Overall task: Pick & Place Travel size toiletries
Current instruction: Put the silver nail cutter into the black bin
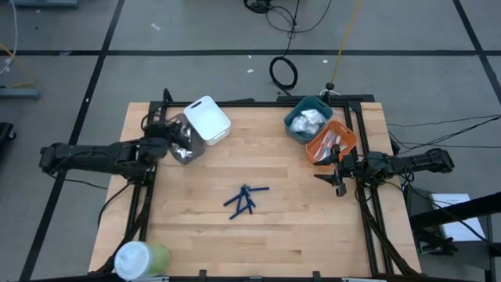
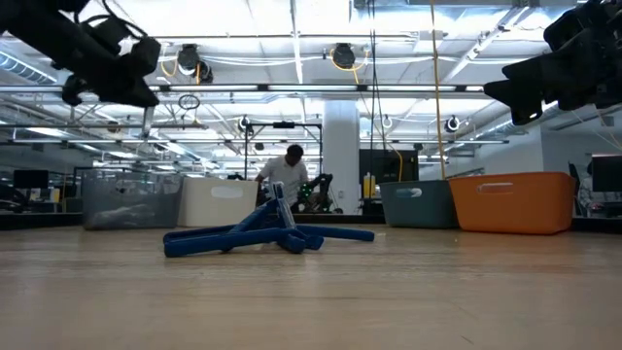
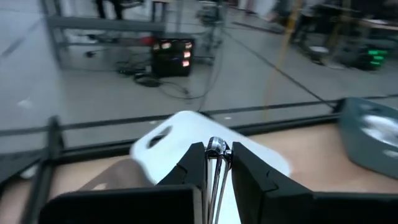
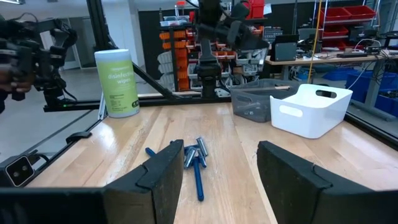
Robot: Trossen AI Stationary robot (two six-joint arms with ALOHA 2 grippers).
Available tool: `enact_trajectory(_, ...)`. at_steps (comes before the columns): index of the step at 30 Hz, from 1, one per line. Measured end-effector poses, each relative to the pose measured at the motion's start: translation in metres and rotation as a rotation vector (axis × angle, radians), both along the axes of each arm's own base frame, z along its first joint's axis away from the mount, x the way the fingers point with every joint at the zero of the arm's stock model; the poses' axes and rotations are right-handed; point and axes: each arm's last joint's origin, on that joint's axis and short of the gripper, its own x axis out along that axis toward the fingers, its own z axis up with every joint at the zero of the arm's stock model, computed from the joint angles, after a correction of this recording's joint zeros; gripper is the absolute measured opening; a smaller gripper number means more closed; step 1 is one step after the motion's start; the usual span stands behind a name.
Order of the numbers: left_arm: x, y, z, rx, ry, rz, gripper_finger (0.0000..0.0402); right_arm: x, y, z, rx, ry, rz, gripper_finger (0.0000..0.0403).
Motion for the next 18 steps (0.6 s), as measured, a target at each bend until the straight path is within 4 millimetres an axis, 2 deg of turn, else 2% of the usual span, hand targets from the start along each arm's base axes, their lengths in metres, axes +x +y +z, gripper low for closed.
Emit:
enact_trajectory(8, -0.008, 0.014, -0.018, -0.173, 0.062, 0.080, 0.0035, 0.000, 0.000, 0.000, 0.000, 0.000, 0.000, 0.0192)
enact_trajectory(18, 0.000, 0.028, -0.034, -0.296, 0.179, 0.105, 0.0037, 0.000, 0.000, 0.000, 0.000, 0.000, 0.000, 0.0192)
